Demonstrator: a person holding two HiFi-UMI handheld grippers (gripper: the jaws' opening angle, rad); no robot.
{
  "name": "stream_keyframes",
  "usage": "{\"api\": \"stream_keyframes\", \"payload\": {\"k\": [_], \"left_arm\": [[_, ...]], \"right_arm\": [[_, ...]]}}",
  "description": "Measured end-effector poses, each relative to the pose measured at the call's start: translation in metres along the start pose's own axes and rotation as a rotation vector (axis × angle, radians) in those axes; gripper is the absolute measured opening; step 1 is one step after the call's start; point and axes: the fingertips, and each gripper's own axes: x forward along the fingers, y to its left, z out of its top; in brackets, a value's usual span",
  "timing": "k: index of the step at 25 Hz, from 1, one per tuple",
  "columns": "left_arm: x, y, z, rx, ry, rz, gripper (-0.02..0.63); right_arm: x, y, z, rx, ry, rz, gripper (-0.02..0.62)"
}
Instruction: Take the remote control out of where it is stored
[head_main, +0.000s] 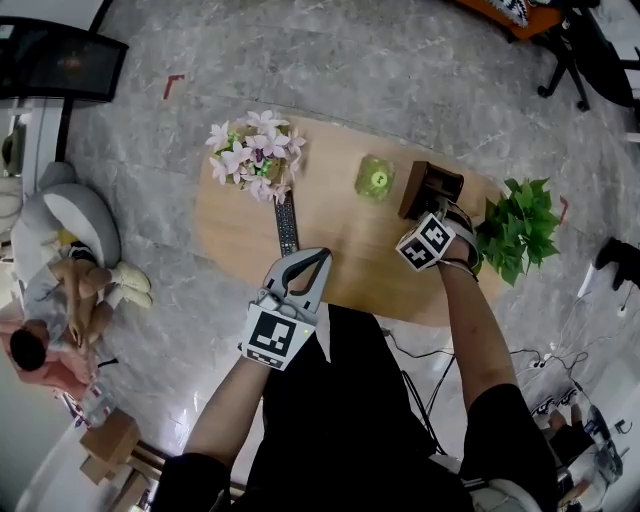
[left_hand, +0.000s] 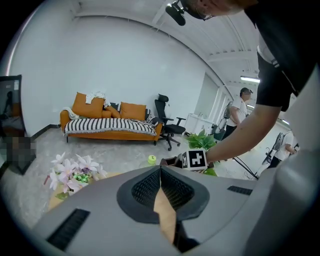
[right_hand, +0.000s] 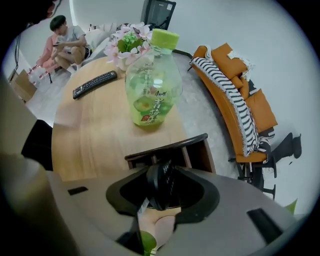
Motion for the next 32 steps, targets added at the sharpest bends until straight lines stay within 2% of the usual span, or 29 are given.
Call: {"api": "stream_keyframes", "payload": {"k": [7, 14, 20, 25, 32], "left_arm": [[-0.003, 0.000, -0.005, -0.013, 0.004, -0.007, 0.008], [-0.010, -0.006, 0.000, 0.018, -0.015, -0.044, 0.008], [-0.025, 0.000, -0.007, 0.066, -0.019, -0.070, 0.008], [-0.049, 0.024, -0.016, 0.067, -0.030, -0.030, 0.008], [-0.092, 0.065, -0.043, 0.024, -0.030, 0.065, 0.008]], "right_arm": [[-0.007, -0.002, 0.002, 0.010, -0.017, -0.026, 0.106], [-0.059, 0.000, 0.007, 0.079, -0.086, -0.096, 0.104], [-0.106, 0.022, 0.021, 0.100, -0.160, -0.173, 0.104], [-0.131, 0.054, 0.042, 0.074, -0.206, -0.219, 0.103], [-0.124, 0.117, 0.091, -0.033, -0.258, -0.169, 0.103]]}}
